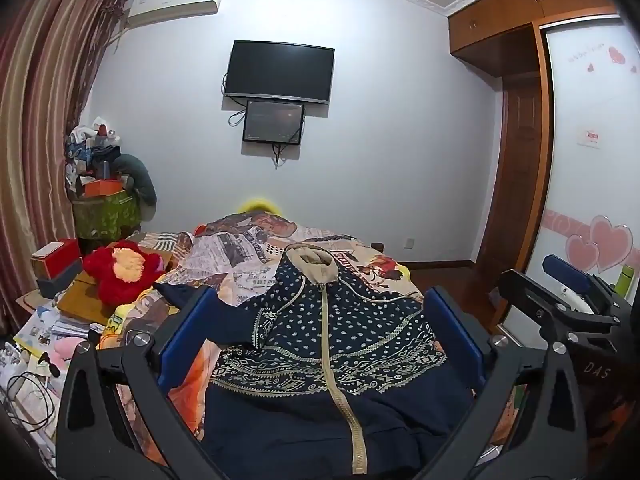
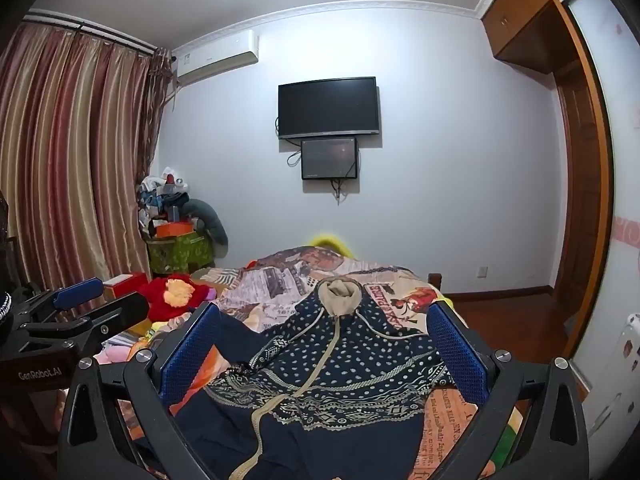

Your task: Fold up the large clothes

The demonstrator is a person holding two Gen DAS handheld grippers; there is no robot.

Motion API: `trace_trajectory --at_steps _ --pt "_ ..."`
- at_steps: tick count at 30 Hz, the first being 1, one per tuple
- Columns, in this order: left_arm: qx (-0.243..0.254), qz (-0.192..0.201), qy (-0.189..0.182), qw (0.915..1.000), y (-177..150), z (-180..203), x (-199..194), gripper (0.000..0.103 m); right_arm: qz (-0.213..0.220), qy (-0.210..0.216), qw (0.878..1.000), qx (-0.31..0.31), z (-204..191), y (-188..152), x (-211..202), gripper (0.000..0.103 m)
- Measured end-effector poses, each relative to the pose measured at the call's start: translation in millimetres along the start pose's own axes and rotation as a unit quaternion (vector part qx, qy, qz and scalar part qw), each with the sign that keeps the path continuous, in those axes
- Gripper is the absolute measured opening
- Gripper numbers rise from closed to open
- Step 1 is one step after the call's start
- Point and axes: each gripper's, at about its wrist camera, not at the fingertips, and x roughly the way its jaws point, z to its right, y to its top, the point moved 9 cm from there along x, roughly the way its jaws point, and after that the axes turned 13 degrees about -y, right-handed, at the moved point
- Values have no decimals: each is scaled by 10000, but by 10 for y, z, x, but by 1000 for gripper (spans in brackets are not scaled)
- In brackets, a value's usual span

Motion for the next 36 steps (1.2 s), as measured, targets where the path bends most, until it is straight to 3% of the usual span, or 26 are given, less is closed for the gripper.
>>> trace_trajectory --at_steps 36 --pt "19 -3 -2 10000 60 9 -8 103 -20 -1 10000 6 6 5 -10 103"
